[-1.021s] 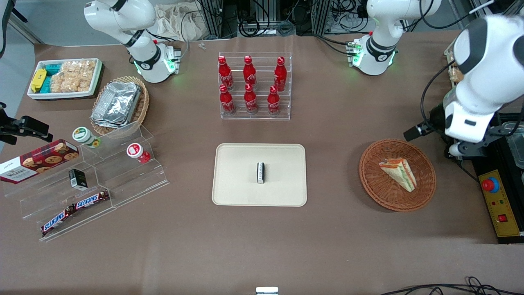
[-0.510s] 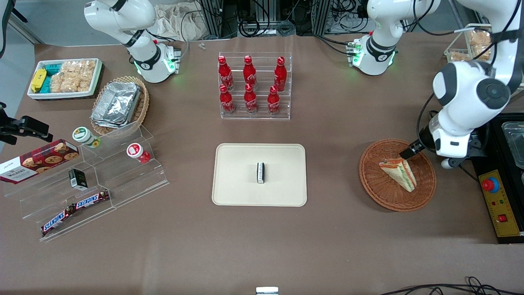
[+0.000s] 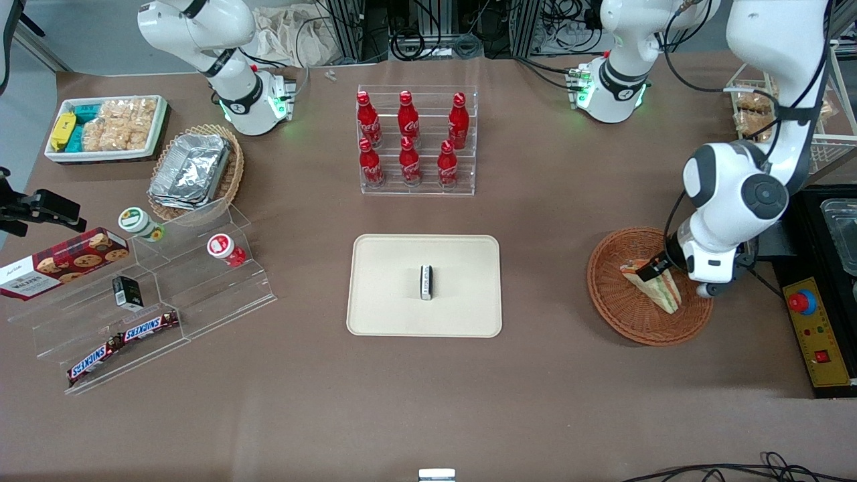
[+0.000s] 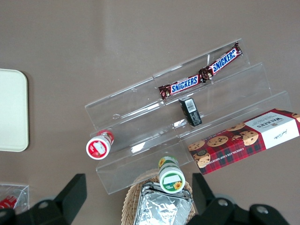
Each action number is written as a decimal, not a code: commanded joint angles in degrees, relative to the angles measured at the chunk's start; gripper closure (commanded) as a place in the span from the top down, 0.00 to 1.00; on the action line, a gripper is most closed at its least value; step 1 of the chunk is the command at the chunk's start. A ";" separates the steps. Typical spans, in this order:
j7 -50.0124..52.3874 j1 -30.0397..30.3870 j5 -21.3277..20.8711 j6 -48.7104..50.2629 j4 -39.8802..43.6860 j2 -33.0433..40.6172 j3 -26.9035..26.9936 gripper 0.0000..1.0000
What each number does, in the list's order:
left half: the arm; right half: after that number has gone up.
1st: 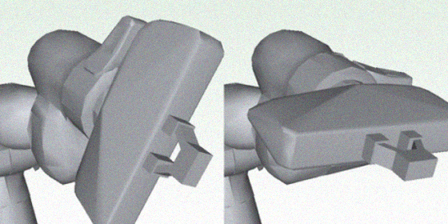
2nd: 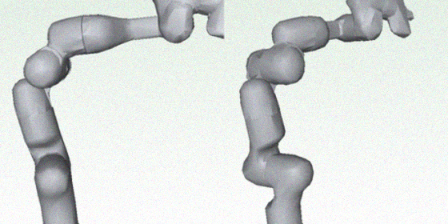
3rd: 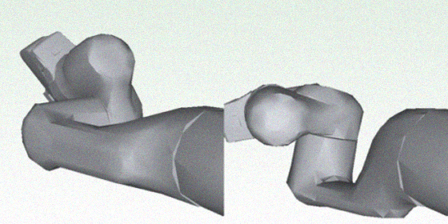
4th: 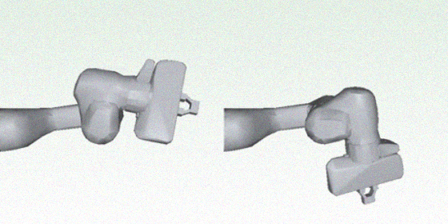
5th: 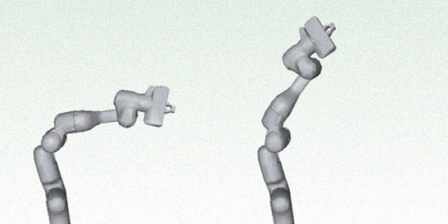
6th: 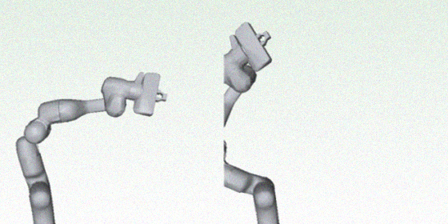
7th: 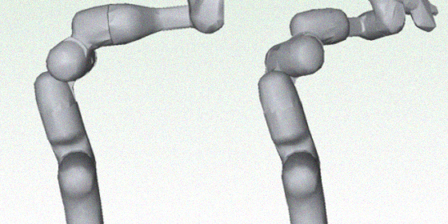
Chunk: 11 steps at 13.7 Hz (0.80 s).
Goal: Place sandwich from basket to tray
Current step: 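Lower the left gripper and close it on the wrapped sandwich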
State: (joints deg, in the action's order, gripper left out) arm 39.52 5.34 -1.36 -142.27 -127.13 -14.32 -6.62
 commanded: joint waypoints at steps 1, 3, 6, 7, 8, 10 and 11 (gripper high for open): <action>1.52 0.28 -3.11 -1.52 0.22 -1.50 0.64 1.00; 1.52 0.28 -3.74 -1.69 0.39 -2.29 0.73 1.00; 1.52 0.37 -3.83 -3.88 0.40 -3.69 0.73 0.88; 1.52 0.37 -3.83 -4.50 0.57 -4.31 0.73 0.74; 1.52 0.37 -3.83 -5.29 0.57 -4.57 0.73 0.54; 1.43 0.37 -3.83 -6.88 0.66 -5.19 0.73 0.06; 1.17 0.37 -3.91 -6.97 0.75 -4.84 0.73 0.00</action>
State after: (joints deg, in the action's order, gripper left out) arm 39.53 5.37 -3.48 -147.87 -126.83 -18.79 -5.72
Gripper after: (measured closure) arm 0.476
